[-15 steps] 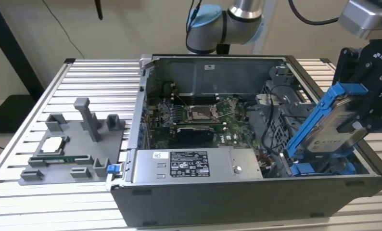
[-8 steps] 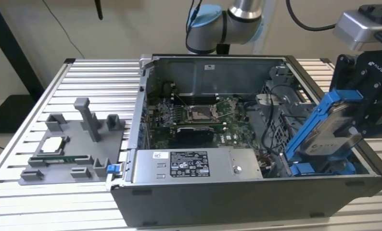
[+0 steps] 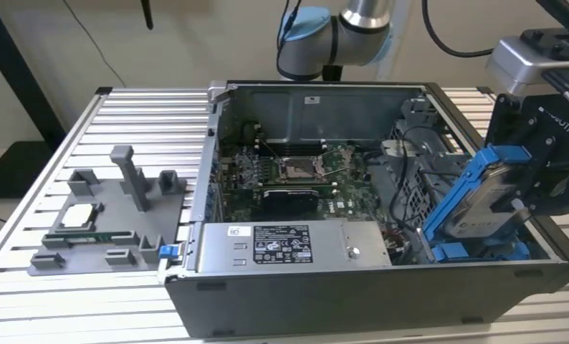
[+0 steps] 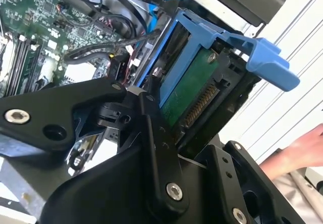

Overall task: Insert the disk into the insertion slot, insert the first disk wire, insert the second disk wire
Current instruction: 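Insert the disk into the insertion slot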

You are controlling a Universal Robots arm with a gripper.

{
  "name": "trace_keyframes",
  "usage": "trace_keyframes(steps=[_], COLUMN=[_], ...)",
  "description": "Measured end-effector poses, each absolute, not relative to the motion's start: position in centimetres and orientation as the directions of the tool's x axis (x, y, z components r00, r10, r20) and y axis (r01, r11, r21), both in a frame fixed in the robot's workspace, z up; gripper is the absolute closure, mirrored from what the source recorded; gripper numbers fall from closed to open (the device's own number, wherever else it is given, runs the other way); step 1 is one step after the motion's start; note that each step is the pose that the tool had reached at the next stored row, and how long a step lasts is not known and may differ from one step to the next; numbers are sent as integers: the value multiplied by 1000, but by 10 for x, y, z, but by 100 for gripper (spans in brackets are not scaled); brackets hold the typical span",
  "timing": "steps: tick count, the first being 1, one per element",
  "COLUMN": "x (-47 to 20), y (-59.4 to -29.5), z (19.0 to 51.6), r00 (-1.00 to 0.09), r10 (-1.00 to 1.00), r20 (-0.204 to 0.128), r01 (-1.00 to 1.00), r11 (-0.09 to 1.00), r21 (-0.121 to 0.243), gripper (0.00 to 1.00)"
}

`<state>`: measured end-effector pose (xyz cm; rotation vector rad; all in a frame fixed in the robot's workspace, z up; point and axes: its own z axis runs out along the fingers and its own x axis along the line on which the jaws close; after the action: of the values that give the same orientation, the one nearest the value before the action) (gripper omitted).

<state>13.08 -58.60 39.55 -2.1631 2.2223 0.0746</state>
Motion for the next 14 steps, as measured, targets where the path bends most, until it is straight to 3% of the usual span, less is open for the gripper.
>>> trace_keyframes(steps=[14], x=[130], y=[-585], z=[374], r00=[-31], r10=[-997], r20=[-65], r01=[-1000], r11=[30], r21=[7], gripper=[100])
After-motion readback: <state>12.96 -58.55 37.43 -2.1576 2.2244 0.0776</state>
